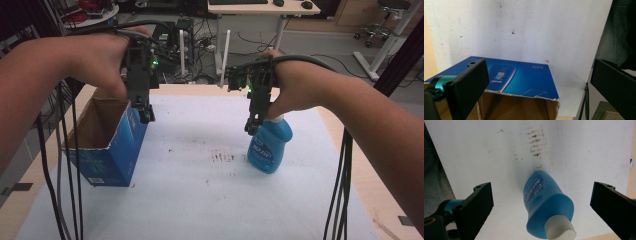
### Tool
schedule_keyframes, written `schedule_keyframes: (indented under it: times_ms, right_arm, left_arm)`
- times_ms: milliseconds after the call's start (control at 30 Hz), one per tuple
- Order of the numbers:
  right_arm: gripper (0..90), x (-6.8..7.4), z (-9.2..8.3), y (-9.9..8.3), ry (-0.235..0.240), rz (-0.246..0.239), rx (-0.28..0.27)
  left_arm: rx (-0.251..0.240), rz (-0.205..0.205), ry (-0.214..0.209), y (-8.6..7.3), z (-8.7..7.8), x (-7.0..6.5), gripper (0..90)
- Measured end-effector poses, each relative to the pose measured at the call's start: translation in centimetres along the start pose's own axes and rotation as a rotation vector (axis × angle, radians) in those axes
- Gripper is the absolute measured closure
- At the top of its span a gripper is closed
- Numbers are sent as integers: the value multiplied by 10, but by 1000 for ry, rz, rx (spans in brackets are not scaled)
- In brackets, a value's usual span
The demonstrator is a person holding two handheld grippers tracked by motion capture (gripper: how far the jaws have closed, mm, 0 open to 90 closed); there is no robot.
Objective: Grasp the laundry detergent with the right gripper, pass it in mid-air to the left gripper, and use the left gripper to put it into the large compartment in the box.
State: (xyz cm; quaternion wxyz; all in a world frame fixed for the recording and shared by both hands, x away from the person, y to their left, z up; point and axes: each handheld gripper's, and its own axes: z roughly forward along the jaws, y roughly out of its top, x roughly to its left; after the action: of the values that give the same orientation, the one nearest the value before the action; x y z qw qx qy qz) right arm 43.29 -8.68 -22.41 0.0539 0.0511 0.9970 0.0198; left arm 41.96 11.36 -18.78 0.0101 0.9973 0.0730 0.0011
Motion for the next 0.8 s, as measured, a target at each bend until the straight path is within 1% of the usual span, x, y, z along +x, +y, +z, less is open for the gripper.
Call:
schedule_keyframes:
  times_ms: [133,200,300,333,367,433,467,500,533,567,600,633,667,700,733,767,800]
  right_arm:
    - [37,-1,1,0,3,1,-1]
    - [37,-3,2,0,3,2,2]
    - [37,-5,3,1,-1,4,-8]
    - [37,-7,2,1,-7,19,-28]
    - [37,-7,0,0,-11,33,-33]
    - [37,-7,0,0,-11,33,-33]
    - [37,-8,-1,-2,-14,44,-45]
    - [37,-10,-3,-7,-13,64,-75]
    - [37,-11,-5,-10,-17,84,-87]
    - [37,-12,-7,-14,-15,93,-101]
    - [37,-14,-10,-24,-34,122,-134]
    - [37,-14,-10,-24,-34,122,-134]
    - [37,-14,-13,-29,-36,139,-149]
    - [37,-14,-13,-29,-36,139,-149]
    - [37,-16,-16,-42,-41,157,-197]
    - [37,-16,-19,-55,-37,184,-226]
    - [37,-16,-19,-55,-37,184,-226]
  left_arm:
    - [-3,-4,-4,1,2,2,16]
    - [1,2,-4,2,3,2,16]
    - [-3,2,-3,2,4,2,16]
    - [-3,3,-3,2,3,2,16]
    - [-6,3,-4,2,3,2,16]
    - [-4,6,-3,2,3,2,16]
    - [-3,9,-3,1,3,3,16]
    - [-4,8,-1,1,4,3,16]
    - [-6,7,0,1,4,3,16]
    - [-7,7,-1,1,4,3,16]
    - [-9,4,0,1,5,3,16]
    - [-9,4,0,1,5,3,16]
    - [-9,4,0,1,5,3,16]
    - [-4,5,-2,1,7,3,16]
    - [-1,7,-3,1,8,3,16]
    - [3,8,0,2,8,2,16]
    - [4,10,-1,2,8,2,16]
